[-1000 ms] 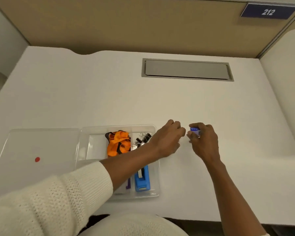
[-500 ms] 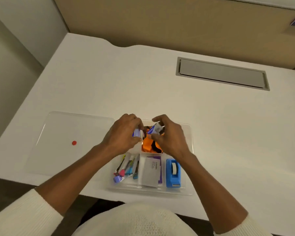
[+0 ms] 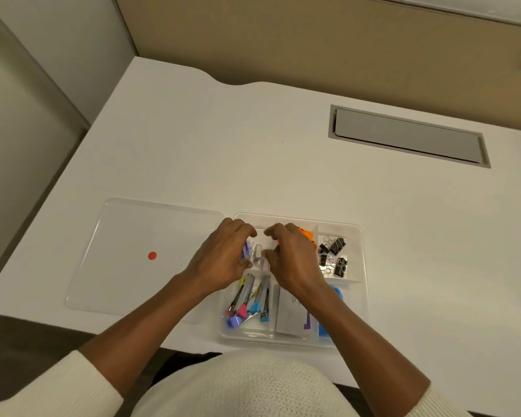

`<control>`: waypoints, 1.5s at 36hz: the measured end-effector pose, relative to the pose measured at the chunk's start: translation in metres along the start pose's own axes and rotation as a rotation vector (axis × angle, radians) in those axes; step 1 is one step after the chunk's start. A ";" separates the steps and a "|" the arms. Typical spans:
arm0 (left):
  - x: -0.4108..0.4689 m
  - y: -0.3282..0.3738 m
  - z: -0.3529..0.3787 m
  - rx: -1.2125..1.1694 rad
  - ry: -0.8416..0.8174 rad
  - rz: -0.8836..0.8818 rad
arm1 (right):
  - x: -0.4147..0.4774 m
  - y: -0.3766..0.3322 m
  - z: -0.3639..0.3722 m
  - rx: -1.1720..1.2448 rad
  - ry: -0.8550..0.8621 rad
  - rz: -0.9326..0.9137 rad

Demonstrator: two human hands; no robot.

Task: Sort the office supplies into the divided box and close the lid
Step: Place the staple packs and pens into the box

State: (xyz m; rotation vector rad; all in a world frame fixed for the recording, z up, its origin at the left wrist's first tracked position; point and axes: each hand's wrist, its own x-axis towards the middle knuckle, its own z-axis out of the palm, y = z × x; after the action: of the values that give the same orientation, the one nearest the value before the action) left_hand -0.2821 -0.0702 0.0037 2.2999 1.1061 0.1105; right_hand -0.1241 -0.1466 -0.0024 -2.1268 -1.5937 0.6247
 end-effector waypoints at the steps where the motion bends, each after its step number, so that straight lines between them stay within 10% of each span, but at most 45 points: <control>1: -0.003 -0.003 0.001 -0.002 0.042 -0.003 | -0.004 -0.001 -0.002 0.004 0.011 -0.018; 14: -0.040 -0.029 0.012 -0.204 0.132 -0.431 | -0.067 -0.016 0.026 -0.255 -0.389 -0.305; 32: -0.037 -0.026 0.013 -0.116 0.125 -0.456 | -0.059 -0.014 0.025 -0.222 -0.342 -0.419; 39: -0.037 -0.028 0.014 -0.127 0.122 -0.473 | -0.017 -0.006 0.011 -0.359 0.032 -0.304; 54: -0.040 -0.028 0.018 -0.122 0.135 -0.463 | 0.019 -0.009 0.024 -0.625 -0.105 -0.157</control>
State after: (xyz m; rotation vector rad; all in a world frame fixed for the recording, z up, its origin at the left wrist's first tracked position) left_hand -0.3222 -0.0942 -0.0190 1.8981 1.6238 0.1488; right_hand -0.1406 -0.1243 -0.0190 -2.3716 -2.2090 0.1963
